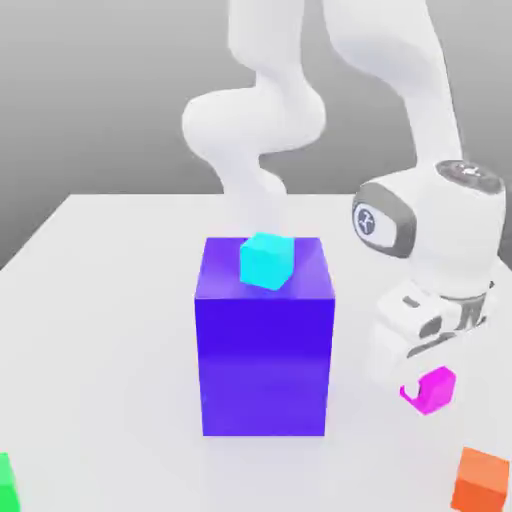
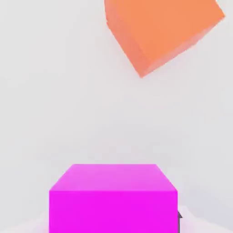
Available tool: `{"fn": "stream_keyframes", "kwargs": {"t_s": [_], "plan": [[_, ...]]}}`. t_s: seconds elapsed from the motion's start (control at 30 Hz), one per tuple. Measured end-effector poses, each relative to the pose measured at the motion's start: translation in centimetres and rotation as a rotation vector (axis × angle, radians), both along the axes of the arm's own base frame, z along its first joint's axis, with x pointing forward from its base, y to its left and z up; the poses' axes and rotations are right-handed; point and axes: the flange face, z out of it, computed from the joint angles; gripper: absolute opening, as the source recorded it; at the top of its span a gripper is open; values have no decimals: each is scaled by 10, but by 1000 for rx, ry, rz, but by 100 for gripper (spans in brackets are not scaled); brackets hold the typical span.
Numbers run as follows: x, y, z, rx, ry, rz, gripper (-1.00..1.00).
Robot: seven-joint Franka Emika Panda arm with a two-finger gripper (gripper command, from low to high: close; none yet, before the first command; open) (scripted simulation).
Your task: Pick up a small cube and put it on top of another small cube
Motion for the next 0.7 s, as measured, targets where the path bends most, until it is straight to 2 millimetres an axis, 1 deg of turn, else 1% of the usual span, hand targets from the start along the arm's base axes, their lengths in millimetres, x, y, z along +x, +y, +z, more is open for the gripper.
{"fn": "stream_keyframes", "kwargs": {"t_s": [0.07,0.13,0.2,0.3,0.37,0.43,0.53,0.57,0.6,0.63,0.67,0.7], "plan": [[34,-44,2,-2,10,-63,-100],[62,-93,5,-3,16,-123,-100],[83,-142,8,-2,21,-178,-100],[102,-216,14,2,23,-252,-100],[109,-265,19,4,22,-297,-100],[110,-315,25,6,17,-340,-100],[103,-390,36,7,8,-399,-100],[100,-415,37,7,4,-417,-100],[96,-440,32,7,-1,-436,-100],[92,-465,19,5,-6,-454,-100],[89,-479,2,5,-8,-465,-100],[87,-486,-8,5,-8,-471,100]]}}
